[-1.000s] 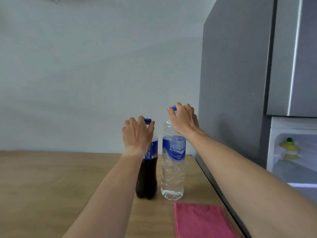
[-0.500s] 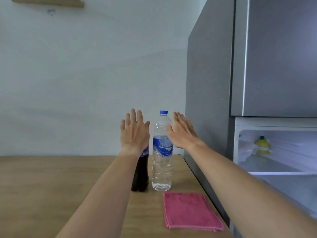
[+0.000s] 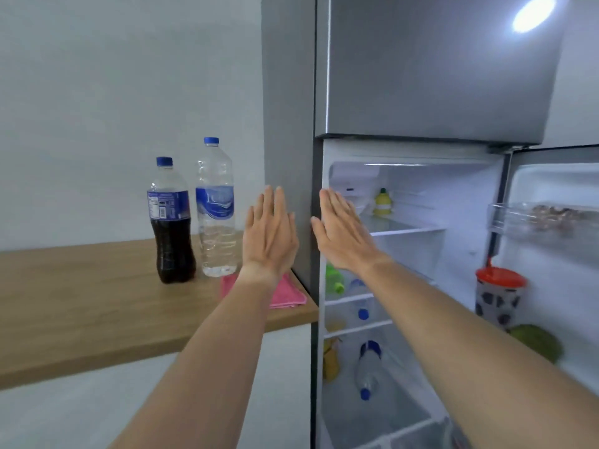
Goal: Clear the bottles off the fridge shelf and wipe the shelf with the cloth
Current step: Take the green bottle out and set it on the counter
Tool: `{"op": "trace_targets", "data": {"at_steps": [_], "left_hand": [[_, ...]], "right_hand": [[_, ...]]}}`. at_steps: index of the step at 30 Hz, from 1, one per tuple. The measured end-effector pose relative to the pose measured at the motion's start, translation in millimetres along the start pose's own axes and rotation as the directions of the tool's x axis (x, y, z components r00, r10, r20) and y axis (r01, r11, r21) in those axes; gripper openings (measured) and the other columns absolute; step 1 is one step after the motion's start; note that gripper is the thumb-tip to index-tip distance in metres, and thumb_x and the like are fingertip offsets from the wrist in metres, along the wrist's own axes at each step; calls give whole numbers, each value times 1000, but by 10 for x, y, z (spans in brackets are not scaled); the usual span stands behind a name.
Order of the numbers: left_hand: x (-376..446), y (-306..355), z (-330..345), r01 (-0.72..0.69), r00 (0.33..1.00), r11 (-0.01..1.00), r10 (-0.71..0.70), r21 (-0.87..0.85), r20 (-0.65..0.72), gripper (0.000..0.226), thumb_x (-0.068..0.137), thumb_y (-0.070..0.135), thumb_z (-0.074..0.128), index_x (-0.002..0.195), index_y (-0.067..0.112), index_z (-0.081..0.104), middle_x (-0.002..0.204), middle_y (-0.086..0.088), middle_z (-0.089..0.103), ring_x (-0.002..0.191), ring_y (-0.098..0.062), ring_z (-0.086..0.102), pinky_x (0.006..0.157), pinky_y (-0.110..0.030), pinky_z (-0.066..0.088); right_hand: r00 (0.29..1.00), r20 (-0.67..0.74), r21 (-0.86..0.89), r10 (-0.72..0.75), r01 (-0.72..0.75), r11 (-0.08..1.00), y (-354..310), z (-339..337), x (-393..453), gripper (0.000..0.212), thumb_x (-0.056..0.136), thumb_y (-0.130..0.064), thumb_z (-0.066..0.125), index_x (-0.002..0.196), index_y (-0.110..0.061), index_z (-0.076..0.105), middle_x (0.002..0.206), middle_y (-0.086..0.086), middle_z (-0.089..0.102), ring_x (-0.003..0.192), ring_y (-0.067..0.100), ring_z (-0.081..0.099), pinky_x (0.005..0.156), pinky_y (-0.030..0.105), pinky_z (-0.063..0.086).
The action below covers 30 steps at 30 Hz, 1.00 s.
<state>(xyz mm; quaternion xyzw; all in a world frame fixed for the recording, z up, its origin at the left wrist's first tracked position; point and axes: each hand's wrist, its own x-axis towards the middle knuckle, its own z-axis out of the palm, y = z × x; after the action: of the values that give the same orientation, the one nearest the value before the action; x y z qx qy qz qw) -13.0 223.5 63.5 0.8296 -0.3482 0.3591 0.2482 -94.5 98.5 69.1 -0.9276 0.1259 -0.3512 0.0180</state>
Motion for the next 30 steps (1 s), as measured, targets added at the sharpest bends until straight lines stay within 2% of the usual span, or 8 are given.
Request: {"op": "trace_targets", "data": {"at_steps": [5,8,14,17,21,24,27,30], "left_hand": [[-232,679,455,-189,979,970,198,-154,42,53,106,20,24,154,0,20,160,-19,26,149,-28,28,121,-34,26],[-282,1012,796,-304,933,936,330,-175,144,48,107,16,22,149,-7,28,156,-25,30,147,-35,29,121,-39,26],[-251,1230,1722,-229,896,968,252,-104,365,37,103,14,30,128,1,54,140,-24,45,135,-37,38,116,-44,30],[-229,1209,2177,-181,854,984,160,-7,495,42,100,15,35,139,0,41,151,-23,30,144,-36,26,121,-40,20],[-164,1110,2552,-79,835,996,44,40,548,56,93,9,48,146,8,29,158,-21,19,137,-37,32,113,-41,30],[-111,1018,2808,-89,837,994,41,61,546,66,86,3,54,146,17,29,158,-21,17,138,-41,29,111,-48,32],[10,993,3012,-161,820,985,100,59,564,64,88,3,59,144,22,34,164,-16,7,144,-42,22,114,-53,31],[130,1016,3187,-302,813,950,216,75,541,55,91,5,58,141,20,42,165,-14,3,150,-37,13,115,-50,30]], "right_hand": [[980,57,-81,188,-183,980,866,27,-454,62,106,-33,25,157,-6,1,166,11,2,153,21,0,123,37,0],[946,98,-86,310,-303,949,1352,104,-587,64,105,-35,25,156,-5,2,166,12,2,153,22,1,124,38,2],[898,186,-104,399,-386,917,2091,607,-649,65,105,-37,24,156,-5,1,166,13,2,153,24,2,122,40,2],[877,245,-117,413,-396,911,2348,982,-621,65,105,-38,25,156,-5,4,166,13,4,153,25,4,122,40,3],[840,355,-125,411,-393,911,2517,1490,-539,58,105,-35,22,155,-4,15,163,15,16,150,28,14,122,43,9],[830,391,-149,398,-370,917,2570,1838,-457,53,105,-36,24,147,-4,30,153,14,33,142,28,28,119,46,18],[795,453,-158,404,-374,914,2607,2114,-429,63,104,-43,22,153,-4,20,160,13,23,148,26,17,121,44,12],[825,413,-176,385,-343,923,2661,2262,-451,64,103,-46,25,152,-5,22,158,9,26,146,25,18,120,41,13]]}}
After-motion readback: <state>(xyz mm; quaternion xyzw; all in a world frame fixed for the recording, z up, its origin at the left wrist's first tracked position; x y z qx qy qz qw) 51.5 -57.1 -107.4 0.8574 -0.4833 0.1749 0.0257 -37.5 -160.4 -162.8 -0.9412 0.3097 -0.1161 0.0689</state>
